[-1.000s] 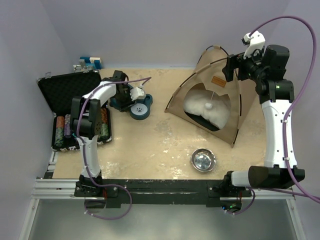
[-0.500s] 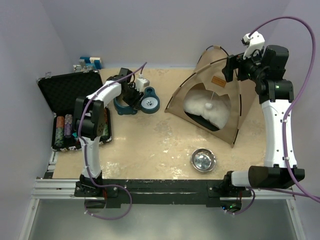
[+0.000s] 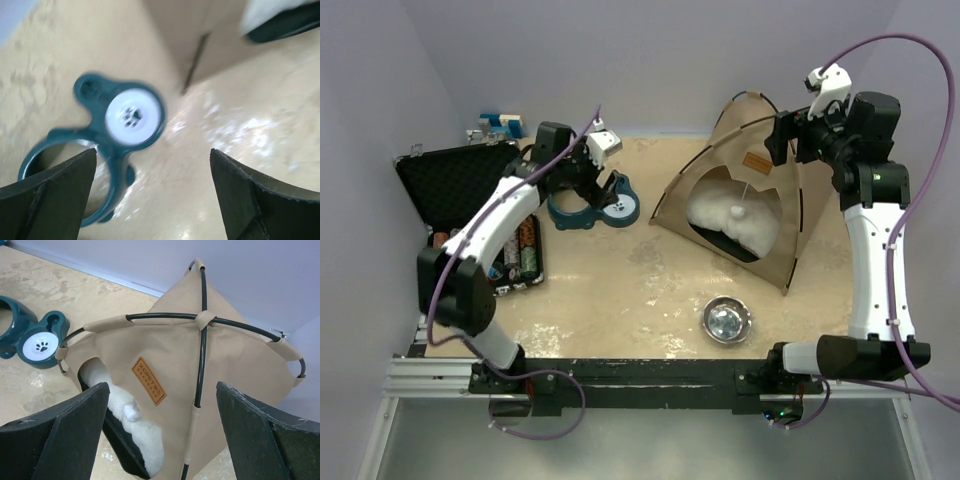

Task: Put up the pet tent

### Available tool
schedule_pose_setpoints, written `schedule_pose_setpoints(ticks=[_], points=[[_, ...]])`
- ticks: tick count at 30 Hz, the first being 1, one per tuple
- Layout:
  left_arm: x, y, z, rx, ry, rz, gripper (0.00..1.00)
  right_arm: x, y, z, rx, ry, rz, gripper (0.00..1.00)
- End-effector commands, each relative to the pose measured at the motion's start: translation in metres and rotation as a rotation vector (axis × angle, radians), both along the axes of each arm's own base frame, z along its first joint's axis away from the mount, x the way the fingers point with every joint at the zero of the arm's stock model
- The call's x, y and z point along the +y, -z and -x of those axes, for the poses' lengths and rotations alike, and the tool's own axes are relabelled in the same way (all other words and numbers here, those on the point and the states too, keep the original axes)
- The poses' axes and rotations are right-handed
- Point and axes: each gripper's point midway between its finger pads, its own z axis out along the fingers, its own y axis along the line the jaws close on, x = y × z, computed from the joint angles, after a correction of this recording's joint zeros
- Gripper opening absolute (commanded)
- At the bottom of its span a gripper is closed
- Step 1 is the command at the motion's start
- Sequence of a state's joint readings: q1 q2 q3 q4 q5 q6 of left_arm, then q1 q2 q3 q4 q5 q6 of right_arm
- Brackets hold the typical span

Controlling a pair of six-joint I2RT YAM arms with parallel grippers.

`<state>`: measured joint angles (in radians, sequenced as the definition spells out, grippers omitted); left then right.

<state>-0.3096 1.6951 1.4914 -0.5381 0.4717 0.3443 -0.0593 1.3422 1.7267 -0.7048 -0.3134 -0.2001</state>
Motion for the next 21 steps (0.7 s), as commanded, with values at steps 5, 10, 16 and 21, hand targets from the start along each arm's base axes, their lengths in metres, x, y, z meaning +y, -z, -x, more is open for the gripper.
schedule_pose_setpoints(ticks=[5,10,16,21], points=[[-0.124,-0.001,0.161,0.147,0.311,0.298,1.00,0.000,-0.041,0.034,-0.114,0.020,-0.011,0.91],[-0.185,0.036,0.197,0.346,0.319,0.313,1.00,0.006,-0.045,0.043,-0.126,-0.004,-0.026,0.91],[-0.226,0.089,0.218,0.461,0.295,0.238,0.94,0.009,-0.042,0.048,-0.118,-0.028,-0.014,0.92],[-0.256,0.114,0.226,0.515,0.321,0.212,0.85,0.011,-0.024,0.047,-0.072,-0.042,-0.023,0.92]])
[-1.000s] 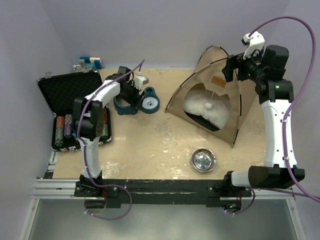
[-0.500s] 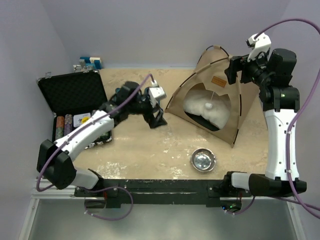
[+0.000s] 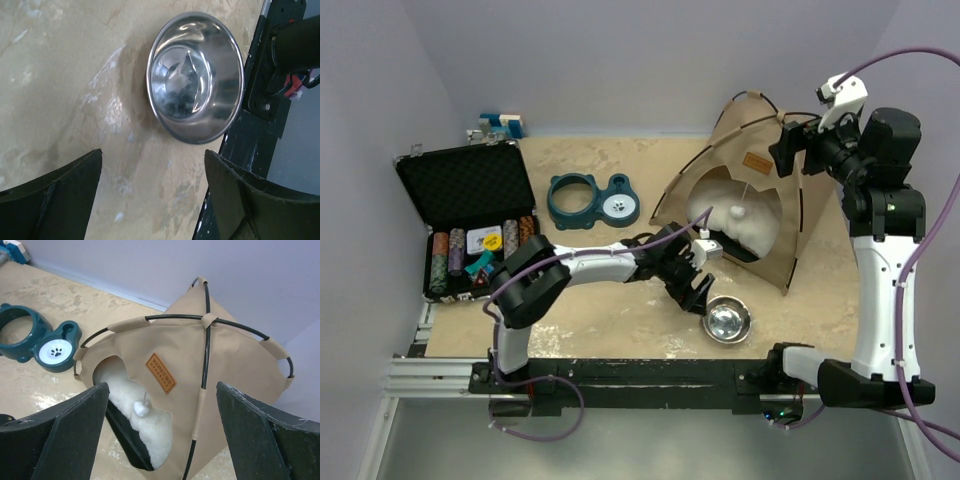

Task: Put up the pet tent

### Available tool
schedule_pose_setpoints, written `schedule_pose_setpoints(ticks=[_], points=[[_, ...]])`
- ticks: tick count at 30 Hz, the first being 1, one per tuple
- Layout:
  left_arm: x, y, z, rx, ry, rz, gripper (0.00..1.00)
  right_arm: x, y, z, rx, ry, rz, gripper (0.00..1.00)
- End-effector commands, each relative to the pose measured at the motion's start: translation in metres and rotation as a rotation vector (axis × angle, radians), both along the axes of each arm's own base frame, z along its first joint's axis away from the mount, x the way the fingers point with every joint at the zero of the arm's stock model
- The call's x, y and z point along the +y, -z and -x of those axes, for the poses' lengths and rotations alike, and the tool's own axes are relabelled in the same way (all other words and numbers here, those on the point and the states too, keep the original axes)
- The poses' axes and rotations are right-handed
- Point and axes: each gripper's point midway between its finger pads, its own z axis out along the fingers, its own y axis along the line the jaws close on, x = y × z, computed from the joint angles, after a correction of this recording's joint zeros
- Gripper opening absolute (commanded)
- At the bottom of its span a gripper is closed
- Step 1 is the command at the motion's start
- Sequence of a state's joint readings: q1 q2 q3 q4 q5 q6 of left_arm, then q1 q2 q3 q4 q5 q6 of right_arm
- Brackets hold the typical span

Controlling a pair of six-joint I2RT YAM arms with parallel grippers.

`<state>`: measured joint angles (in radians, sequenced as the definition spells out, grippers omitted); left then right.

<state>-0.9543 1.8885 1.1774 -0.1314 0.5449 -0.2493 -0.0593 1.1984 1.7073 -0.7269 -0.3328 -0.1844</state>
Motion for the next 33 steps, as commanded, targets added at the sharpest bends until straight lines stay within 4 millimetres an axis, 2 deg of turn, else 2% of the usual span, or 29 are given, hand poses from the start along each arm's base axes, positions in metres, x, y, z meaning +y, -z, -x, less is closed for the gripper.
schedule_pose_setpoints(ticks=[1,3,5,7,10,13,15,18,19,22,24,26,28,30,31,33], points=[[-0.043,-0.020,-0.010,-0.014,-0.015,0.111,0.83,0.005,0.016,0.002,0.033,-0.028,-0.008,0.92],[-0.051,-0.013,-0.009,0.013,-0.016,0.104,0.78,0.006,0.020,0.003,0.040,-0.034,-0.009,0.92],[-0.057,0.000,-0.006,0.042,-0.004,0.089,0.68,0.006,0.022,0.002,0.045,-0.040,-0.006,0.92],[-0.060,0.017,-0.006,0.061,-0.006,0.062,0.54,0.006,0.022,-0.001,0.045,-0.038,-0.006,0.92],[-0.064,0.028,-0.009,0.096,-0.026,0.027,0.33,0.006,0.021,-0.005,0.044,-0.043,-0.007,0.92],[-0.057,0.024,-0.013,0.120,-0.038,-0.003,0.00,0.007,0.019,-0.007,0.040,-0.046,-0.005,0.91],[-0.043,0.007,-0.025,0.113,-0.060,-0.008,0.00,0.008,0.017,-0.007,0.036,-0.056,0.002,0.92],[-0.001,-0.025,-0.054,0.048,-0.122,-0.007,0.00,0.009,0.008,-0.012,0.020,-0.066,0.004,0.92],[0.013,-0.043,-0.064,-0.005,-0.142,-0.001,0.00,0.009,0.004,-0.013,0.010,-0.069,0.004,0.92],[0.070,-0.078,-0.098,-0.175,-0.199,-0.040,0.00,0.012,-0.005,-0.017,-0.009,-0.086,0.007,0.93],[0.116,-0.088,-0.122,-0.247,-0.251,-0.125,0.00,0.015,-0.005,-0.017,-0.008,-0.109,0.011,0.99],[0.161,-0.097,-0.144,-0.280,-0.261,-0.157,0.00,0.021,-0.004,-0.013,-0.008,-0.151,0.013,0.99],[0.212,-0.106,-0.179,-0.329,-0.363,-0.215,0.00,0.029,-0.009,-0.009,-0.019,-0.187,0.001,0.98],[0.265,-0.113,-0.215,-0.383,-0.464,-0.293,0.00,0.047,-0.016,-0.003,-0.039,-0.243,-0.007,0.99],[0.288,-0.116,-0.230,-0.407,-0.505,-0.324,0.00,0.064,-0.020,0.002,-0.052,-0.288,-0.010,0.99],[0.320,-0.124,-0.258,-0.431,-0.563,-0.346,0.00,0.092,-0.026,0.008,-0.074,-0.350,0.002,0.98]])
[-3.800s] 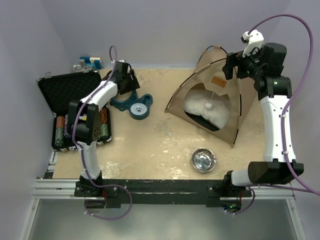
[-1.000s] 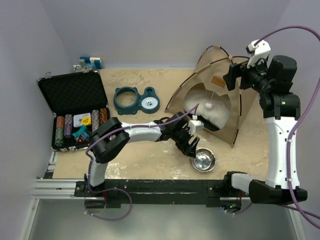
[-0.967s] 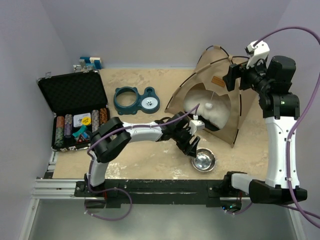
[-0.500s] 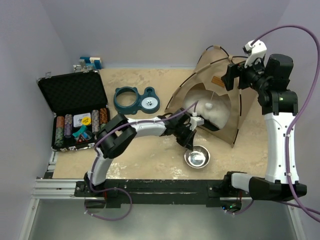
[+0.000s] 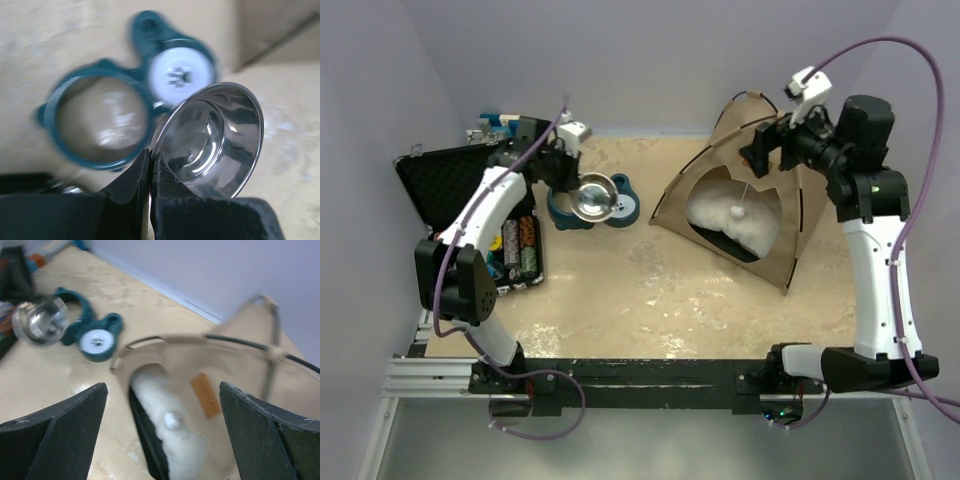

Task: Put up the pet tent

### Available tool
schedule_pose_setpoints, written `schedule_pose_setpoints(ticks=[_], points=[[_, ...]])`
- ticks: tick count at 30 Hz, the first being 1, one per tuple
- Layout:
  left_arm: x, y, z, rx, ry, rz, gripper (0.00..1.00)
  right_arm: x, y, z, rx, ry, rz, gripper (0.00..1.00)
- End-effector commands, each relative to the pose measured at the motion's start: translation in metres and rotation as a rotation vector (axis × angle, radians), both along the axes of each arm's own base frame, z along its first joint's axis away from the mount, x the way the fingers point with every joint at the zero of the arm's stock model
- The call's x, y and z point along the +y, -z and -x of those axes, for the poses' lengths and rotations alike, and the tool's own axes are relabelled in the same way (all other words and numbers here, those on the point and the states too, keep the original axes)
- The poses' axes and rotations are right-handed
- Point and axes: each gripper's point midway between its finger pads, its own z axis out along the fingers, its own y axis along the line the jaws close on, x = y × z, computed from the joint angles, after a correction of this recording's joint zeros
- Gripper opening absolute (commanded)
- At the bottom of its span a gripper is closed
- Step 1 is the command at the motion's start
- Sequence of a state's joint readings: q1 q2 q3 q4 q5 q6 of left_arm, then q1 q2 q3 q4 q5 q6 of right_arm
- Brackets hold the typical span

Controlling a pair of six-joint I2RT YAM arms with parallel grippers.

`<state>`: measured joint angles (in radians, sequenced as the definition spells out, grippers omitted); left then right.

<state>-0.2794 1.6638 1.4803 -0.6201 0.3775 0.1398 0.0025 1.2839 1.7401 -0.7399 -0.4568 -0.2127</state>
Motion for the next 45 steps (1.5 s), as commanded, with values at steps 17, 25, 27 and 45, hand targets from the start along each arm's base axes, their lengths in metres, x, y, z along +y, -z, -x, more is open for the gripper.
schedule_pose_setpoints(ticks=[17,25,27,45], points=[[0.108,0.044,-0.099,-0.015,0.077,-0.286,0.00,0.102,-0.019,0.013,-0.090,-0.268,0.063,0.98],[0.104,0.060,-0.115,-0.033,0.059,-0.264,0.33,0.105,-0.013,0.011,-0.074,-0.276,0.065,0.99],[0.106,0.051,-0.122,-0.045,0.040,-0.275,0.54,0.105,-0.014,0.010,-0.074,-0.276,0.065,0.98],[0.087,-0.140,-0.062,-0.326,-0.049,-0.077,1.00,0.096,-0.015,-0.008,-0.099,-0.196,0.084,0.99]])
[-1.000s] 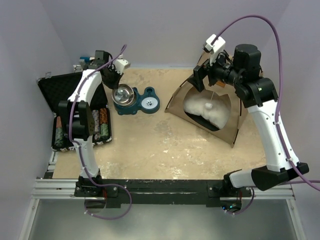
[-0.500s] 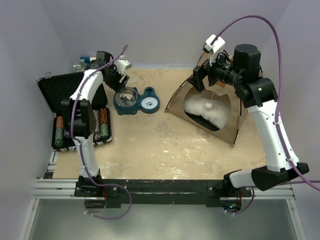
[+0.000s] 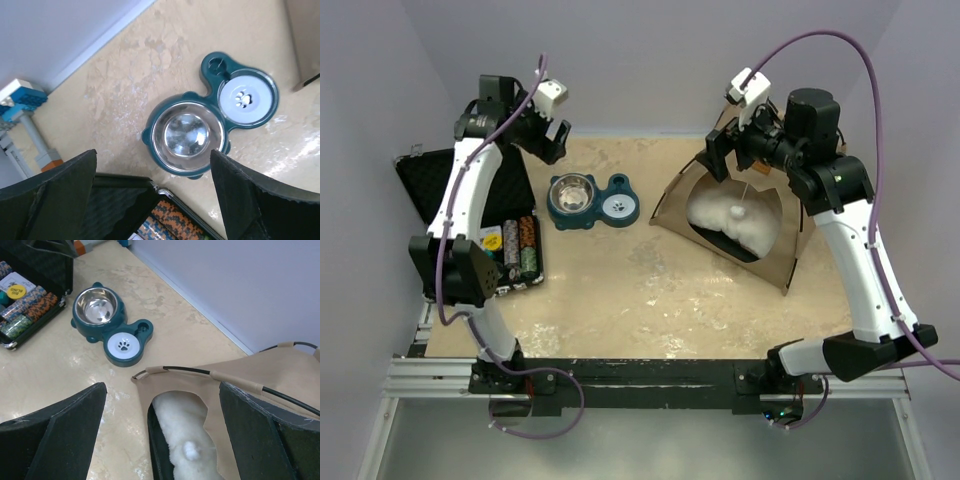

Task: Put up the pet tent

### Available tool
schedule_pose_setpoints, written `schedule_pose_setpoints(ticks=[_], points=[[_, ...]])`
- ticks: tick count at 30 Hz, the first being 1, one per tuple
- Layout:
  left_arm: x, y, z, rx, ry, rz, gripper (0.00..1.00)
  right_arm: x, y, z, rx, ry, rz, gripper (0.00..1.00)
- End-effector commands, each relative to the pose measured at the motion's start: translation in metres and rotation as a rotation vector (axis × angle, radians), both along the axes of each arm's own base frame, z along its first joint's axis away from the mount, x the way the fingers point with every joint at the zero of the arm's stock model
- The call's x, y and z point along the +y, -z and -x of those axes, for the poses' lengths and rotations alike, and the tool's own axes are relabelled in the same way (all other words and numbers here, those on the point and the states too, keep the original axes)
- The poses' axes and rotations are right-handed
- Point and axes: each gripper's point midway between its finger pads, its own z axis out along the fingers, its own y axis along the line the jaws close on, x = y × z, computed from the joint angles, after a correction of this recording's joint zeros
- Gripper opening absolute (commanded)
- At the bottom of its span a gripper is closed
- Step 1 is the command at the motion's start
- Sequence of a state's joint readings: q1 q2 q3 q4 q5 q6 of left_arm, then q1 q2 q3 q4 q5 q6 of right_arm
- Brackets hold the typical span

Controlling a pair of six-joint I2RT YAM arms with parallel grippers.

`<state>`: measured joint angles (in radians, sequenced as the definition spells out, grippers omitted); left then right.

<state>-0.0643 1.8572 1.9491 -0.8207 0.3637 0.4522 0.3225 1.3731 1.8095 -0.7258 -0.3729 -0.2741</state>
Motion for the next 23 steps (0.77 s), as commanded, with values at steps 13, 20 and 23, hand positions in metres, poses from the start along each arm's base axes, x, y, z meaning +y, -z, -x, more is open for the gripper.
schedule_pose_setpoints(ticks=[13,20,23], points=[[0.010,-0.062,0.128,-0.148,-0.219,0.140,1.00,-0.048,0.010,-0.002,-0.126,0.323,-0.094,0.99],[0.023,-0.028,0.160,-0.106,-0.276,0.100,1.00,-0.070,0.025,0.028,-0.144,0.409,-0.160,0.99],[0.028,-0.037,0.160,-0.137,-0.311,0.106,1.00,-0.074,0.017,0.041,-0.176,0.405,-0.185,0.99]])
